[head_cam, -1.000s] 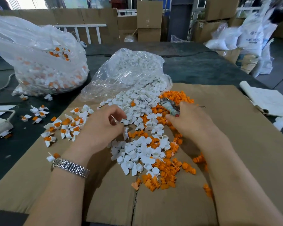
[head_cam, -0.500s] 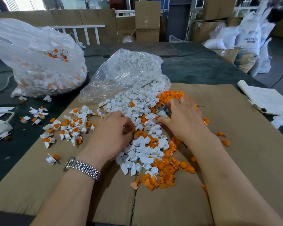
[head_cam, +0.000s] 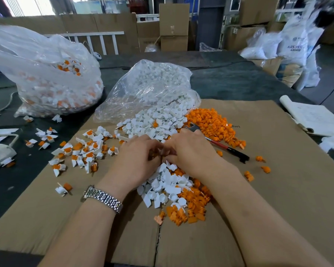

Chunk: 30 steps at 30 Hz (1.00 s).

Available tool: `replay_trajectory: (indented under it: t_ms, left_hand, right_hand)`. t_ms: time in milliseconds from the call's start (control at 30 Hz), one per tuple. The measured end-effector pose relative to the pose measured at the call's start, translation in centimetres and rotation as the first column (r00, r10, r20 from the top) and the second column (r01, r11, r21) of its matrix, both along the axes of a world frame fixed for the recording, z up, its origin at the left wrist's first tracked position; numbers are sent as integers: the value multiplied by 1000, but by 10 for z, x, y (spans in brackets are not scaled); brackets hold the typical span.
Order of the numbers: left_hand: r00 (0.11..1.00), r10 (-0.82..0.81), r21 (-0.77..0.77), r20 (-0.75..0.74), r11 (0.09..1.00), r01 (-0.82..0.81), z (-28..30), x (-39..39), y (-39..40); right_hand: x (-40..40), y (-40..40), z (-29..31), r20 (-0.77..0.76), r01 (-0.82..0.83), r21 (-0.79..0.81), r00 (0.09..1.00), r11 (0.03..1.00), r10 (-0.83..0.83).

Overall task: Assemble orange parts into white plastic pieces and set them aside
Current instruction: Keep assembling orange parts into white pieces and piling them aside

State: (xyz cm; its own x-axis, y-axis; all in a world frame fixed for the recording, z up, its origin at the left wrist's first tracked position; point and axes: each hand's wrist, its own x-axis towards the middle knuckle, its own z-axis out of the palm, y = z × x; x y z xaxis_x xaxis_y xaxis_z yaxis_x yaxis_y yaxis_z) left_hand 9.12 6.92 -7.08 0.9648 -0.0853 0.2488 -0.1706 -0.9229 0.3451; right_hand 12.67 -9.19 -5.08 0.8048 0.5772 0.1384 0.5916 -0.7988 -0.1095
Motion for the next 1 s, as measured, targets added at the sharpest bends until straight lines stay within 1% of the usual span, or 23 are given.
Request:
replay_trajectory:
  t_ms: [100,200,333,500,567,633,733,800,867,933,1000]
  left_hand:
    - [1000,6,50,17,999,-7,-1,1,-1]
    - [999,0,19,46,1000,-1,-1,2,-3]
    - [999,-17,25,42,1000,16,-2,4,-6]
    - [999,-7,-60,53,998,10,-2,7,-7]
    - [999,-14,-74,47,997,17,-2,6,-7]
    - [998,-13,-69,59,997,17,-2,5,-7]
    - [991,31,-83,127,996,-20,-2,4,-6]
    - [986,83,-132,146,989,-64,1,3,-5]
    - [984,121,-237,130,967,-88,4,2,-4]
    - [989,113,-359,93,931,-73,5,1,-4]
    - [995,88,-465,53,884,-53,7,-1,-3]
  right_hand:
    - [0,-4,1,-21,33,31,999,999,-32]
    - [-1,-5,3,-47,39,53,998,998,-37]
    - [-2,-7,4,-60,55,60,997,997,-51]
    - [0,-9,5,-40,101,91,994,991,-98]
    - [1,-11,7,-34,104,151,994,983,-100]
    - [1,-12,7,-55,111,246,993,963,-101]
    - [2,-14,7,-85,158,384,987,910,-135]
    - [3,-15,7,-117,187,466,982,865,-149]
    - [3,-16,9,-156,201,524,978,828,-139]
    - [3,-17,10,-182,210,565,975,798,-128]
    - [2,-19,12,-224,229,627,968,745,-109]
